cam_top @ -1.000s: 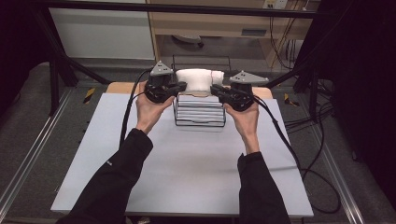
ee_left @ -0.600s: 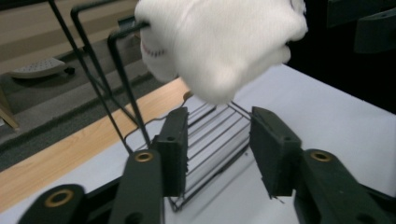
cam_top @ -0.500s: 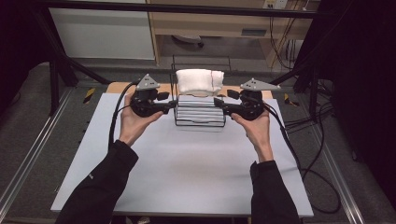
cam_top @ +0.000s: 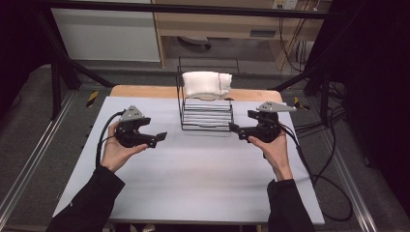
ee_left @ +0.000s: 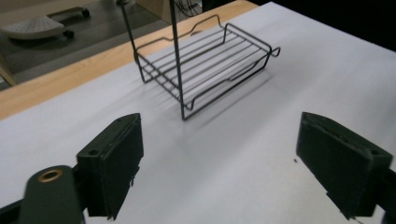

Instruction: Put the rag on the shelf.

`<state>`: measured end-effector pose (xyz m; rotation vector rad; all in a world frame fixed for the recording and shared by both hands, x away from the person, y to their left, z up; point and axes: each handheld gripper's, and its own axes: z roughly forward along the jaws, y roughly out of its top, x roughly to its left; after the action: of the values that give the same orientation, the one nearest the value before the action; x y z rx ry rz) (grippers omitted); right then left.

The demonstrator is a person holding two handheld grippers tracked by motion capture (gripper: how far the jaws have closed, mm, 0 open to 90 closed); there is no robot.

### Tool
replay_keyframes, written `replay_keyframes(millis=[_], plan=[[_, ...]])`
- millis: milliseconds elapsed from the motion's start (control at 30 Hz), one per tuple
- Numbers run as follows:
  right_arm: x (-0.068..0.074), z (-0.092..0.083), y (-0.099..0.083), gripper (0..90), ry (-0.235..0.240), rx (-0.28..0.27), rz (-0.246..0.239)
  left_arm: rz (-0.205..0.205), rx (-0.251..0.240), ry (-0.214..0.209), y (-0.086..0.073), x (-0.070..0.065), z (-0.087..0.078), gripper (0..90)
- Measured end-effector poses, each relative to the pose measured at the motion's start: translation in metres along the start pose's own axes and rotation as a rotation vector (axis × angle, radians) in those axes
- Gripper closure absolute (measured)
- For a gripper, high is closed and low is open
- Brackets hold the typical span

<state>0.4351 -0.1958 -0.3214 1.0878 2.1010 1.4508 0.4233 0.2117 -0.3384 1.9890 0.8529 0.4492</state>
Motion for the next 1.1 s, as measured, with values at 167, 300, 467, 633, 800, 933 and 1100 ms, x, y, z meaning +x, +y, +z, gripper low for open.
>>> replay_keyframes(millis=[167, 300, 467, 633, 800, 933, 1100], plan=[[-0.003, -0.001, -0.025, 4.6, 0.017, 0.029, 0.013, -0.019, 0.018, 0.009, -0.028, 0.004, -0.007, 10.8], [-0.005, -0.003, -0.043, 3.4, 0.023, 0.052, 0.023, -0.042, 0.023, 0.01, -0.048, 0.008, -0.012, 9.8], [-0.005, -0.007, -0.063, 2.6, 0.039, 0.065, 0.026, -0.05, 0.021, 0.026, -0.071, 0.009, -0.019, 9.8], [-0.007, -0.01, -0.083, 2.3, 0.043, 0.097, 0.037, -0.06, 0.021, 0.021, -0.092, 0.01, -0.024, 9.9], [-0.01, -0.016, -0.104, 2.2, 0.046, 0.121, 0.043, -0.075, 0.018, 0.021, -0.108, 0.012, -0.029, 10.2], [-0.013, -0.021, -0.12, 1.9, 0.047, 0.142, 0.045, -0.085, 0.018, 0.02, -0.119, 0.014, -0.031, 10.3], [-0.018, -0.027, -0.137, 1.5, 0.045, 0.168, 0.062, -0.082, 0.027, 0.015, -0.127, 0.015, -0.03, 10.7]])
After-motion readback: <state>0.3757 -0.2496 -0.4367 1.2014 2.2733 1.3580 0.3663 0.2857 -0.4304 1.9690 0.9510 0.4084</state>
